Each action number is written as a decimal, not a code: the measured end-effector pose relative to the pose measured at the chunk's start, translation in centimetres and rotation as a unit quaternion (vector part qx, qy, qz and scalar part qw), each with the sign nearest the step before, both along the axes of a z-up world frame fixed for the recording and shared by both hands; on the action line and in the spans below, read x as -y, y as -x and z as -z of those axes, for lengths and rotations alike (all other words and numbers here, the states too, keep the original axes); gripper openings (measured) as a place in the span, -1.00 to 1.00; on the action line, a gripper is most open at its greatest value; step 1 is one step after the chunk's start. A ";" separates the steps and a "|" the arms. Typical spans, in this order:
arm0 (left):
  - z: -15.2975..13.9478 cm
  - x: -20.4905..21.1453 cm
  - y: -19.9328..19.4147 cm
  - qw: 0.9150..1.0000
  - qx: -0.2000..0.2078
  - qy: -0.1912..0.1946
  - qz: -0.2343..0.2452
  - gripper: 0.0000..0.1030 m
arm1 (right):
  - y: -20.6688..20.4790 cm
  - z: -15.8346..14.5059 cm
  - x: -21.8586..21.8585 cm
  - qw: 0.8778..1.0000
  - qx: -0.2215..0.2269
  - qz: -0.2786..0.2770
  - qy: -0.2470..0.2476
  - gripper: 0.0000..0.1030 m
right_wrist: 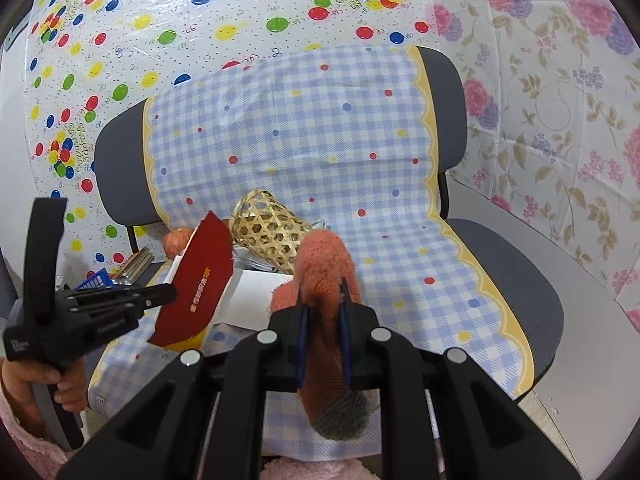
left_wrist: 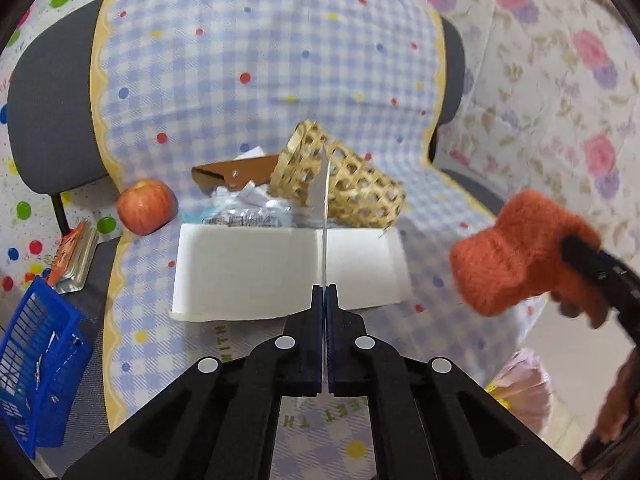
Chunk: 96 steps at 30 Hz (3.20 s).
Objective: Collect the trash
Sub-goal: 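Grasp the red box with the left tool while the right tool holds the glove, then carry the red box and glove over the bin and open both tools, then move both tools back over the remaining trash on the chair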
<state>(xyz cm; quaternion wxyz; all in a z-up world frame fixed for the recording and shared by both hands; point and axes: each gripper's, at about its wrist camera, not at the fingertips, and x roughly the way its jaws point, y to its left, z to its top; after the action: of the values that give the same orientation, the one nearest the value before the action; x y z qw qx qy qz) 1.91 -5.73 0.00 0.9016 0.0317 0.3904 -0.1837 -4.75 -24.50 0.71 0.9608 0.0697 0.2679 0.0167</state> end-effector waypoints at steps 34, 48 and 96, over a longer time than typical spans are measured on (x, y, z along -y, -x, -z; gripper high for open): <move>-3.0 7.8 7.8 0.990 0.075 0.052 0.107 -0.96 | 7.0 -1.4 4.3 0.997 0.022 0.076 0.011 -0.73; -0.8 15.3 13.9 0.968 0.055 0.087 0.230 -0.96 | 17.7 1.8 10.4 0.979 -0.015 0.204 0.019 -0.73; -2.3 7.9 9.8 0.995 0.078 0.015 0.060 0.56 | 12.6 -0.4 6.6 0.993 0.009 0.114 0.017 -0.21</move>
<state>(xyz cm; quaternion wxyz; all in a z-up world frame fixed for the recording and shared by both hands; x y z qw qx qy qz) -7.87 -13.67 2.33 0.9169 0.0560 0.3140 -0.2400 -17.38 -31.11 1.10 0.9597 0.0833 0.2501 -0.0973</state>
